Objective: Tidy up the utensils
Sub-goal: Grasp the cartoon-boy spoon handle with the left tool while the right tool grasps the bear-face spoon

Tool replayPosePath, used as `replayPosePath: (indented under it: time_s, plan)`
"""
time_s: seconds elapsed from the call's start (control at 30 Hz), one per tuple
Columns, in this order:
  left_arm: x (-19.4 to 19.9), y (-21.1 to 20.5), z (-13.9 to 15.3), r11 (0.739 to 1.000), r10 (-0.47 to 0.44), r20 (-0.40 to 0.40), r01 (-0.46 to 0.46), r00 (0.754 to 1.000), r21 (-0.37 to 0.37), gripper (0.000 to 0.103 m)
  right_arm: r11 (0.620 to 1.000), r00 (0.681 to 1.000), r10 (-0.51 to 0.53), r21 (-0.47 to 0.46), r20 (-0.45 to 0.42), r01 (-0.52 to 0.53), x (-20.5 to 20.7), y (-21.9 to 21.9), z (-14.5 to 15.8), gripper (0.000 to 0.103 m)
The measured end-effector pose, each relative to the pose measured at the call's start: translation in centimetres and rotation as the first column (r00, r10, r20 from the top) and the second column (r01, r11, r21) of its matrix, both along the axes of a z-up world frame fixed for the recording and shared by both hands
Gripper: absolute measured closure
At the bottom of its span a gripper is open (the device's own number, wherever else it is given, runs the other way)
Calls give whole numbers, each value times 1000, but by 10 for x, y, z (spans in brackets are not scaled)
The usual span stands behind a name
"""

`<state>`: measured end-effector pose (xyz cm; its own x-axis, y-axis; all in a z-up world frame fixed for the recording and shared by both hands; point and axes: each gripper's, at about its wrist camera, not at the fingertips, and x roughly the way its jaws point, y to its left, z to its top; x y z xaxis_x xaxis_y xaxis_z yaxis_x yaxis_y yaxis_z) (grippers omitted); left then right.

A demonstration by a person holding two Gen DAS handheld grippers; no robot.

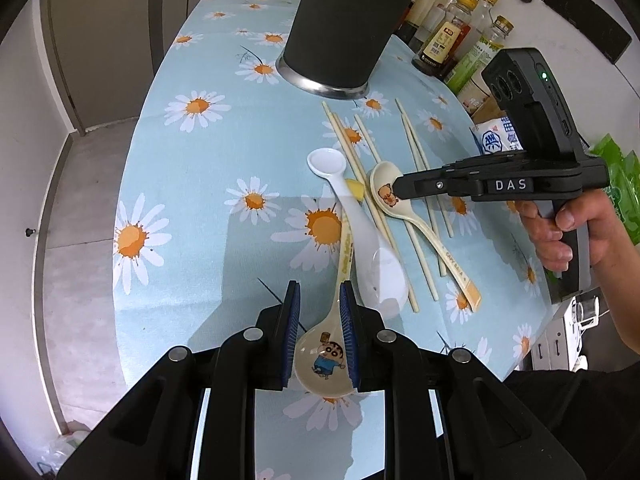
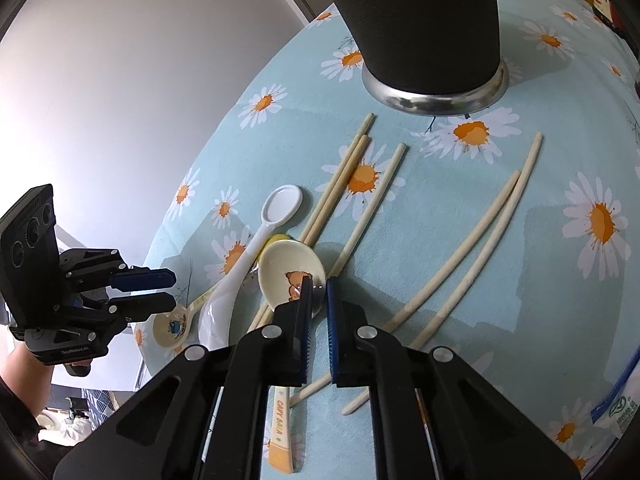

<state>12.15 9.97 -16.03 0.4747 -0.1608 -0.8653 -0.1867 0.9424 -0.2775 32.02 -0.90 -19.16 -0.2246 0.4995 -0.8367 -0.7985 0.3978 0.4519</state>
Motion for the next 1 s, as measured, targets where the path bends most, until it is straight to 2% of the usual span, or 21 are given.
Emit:
replayPosePath:
  time_s: [0.47,0.77,1.0]
  plan:
    - [4,-4,-2,1000,-24,-23,24,999,11,80,999,1000,-3,33,10,2,-6,-14,9,98]
    - [19,-10,-10,995,-96,-115,99,989,21,80,995,999,-47,90,17,45,-3,-34,32,98]
    - [36,-19,-13,984,-142,-190,160,971,83,80,987,996,-92,132,18,89,0,-52,49,98]
